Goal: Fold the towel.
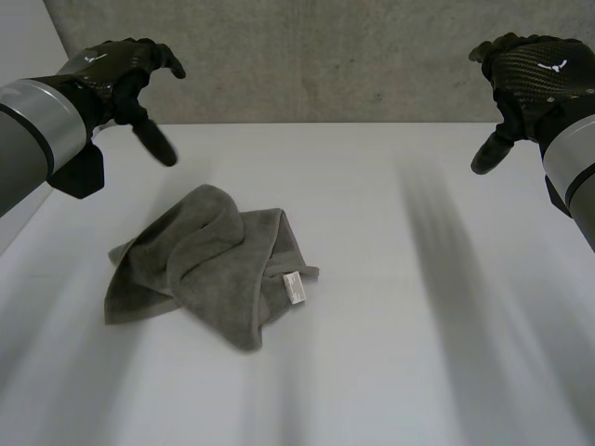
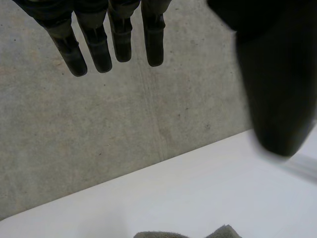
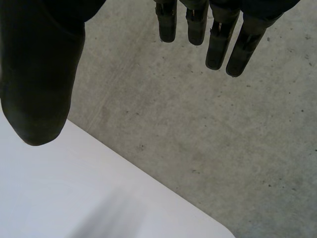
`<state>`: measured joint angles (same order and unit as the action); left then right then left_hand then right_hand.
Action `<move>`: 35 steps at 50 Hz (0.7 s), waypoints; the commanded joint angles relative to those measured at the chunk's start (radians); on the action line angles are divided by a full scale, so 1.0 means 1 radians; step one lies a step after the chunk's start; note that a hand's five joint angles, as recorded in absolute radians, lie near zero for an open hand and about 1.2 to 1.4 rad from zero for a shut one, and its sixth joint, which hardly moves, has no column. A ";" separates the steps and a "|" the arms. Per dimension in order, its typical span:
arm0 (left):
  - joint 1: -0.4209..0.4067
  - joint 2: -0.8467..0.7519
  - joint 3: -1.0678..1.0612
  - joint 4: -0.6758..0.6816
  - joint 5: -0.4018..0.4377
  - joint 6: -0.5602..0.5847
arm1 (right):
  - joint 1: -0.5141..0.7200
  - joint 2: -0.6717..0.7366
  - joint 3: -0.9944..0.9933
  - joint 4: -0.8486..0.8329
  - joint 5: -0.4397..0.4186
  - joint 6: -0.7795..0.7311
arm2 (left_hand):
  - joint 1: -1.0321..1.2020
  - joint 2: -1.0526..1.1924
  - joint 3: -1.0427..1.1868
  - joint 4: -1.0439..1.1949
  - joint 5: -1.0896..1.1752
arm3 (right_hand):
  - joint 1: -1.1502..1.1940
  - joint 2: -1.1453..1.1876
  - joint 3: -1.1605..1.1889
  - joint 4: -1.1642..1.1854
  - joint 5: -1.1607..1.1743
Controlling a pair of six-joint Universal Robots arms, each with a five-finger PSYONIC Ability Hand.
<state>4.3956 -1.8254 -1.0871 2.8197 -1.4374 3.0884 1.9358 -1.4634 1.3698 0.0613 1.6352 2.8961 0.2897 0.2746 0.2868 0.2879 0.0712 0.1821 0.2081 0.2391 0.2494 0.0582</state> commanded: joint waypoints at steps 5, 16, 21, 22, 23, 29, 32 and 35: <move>0.001 -0.002 0.000 0.001 -0.001 -0.001 | 0.000 0.000 0.000 0.000 0.000 0.000 | -0.082 -0.067 -0.079 -0.080 -0.038 | -0.008 -0.034 -0.065 -0.075 -0.058; 0.001 -0.005 0.000 0.004 -0.001 0.001 | 0.000 0.000 0.000 0.000 0.000 0.000 | -0.082 -0.067 -0.079 -0.080 -0.038 | -0.008 -0.034 -0.065 -0.075 -0.058; 0.001 -0.005 -0.002 0.004 -0.001 0.001 | 0.000 0.000 0.002 0.000 -0.001 0.000 | -0.082 -0.067 -0.079 -0.080 -0.038 | -0.008 -0.034 -0.065 -0.075 -0.058; 0.001 -0.005 -0.004 0.006 -0.001 0.001 | 0.002 0.000 0.002 0.000 -0.003 -0.002 | -0.082 -0.067 -0.079 -0.080 -0.038 | -0.008 -0.034 -0.065 -0.075 -0.058; -0.001 -0.006 -0.010 0.006 -0.001 0.001 | 0.008 0.000 0.002 0.002 -0.018 -0.003 | -0.082 -0.067 -0.079 -0.080 -0.038 | -0.008 -0.034 -0.065 -0.075 -0.058; -0.022 -0.011 -0.123 0.038 0.000 0.003 | 0.015 0.040 0.014 0.047 -0.269 -0.044 | -0.070 -0.055 -0.068 -0.069 -0.026 | -0.008 -0.034 -0.065 -0.075 -0.058; -0.059 -0.043 -0.207 0.108 -0.008 0.004 | 0.018 0.142 0.011 0.046 -0.406 -0.069 | -0.062 -0.046 -0.059 -0.060 -0.018 | -0.008 -0.034 -0.065 -0.075 -0.058; -0.108 -0.080 -0.292 0.180 -0.012 0.003 | 0.031 0.240 -0.014 0.037 -0.463 -0.086 | -0.059 -0.043 -0.056 -0.057 -0.015 | -0.008 -0.034 -0.065 -0.075 -0.058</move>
<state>4.3628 -1.8473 -1.2245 2.8767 -1.4403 3.0915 1.9534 -1.3868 1.3791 0.1006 1.3540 2.8503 0.2821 0.2664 0.2698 0.2784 0.0642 0.1821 0.2081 0.2391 0.2494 0.0582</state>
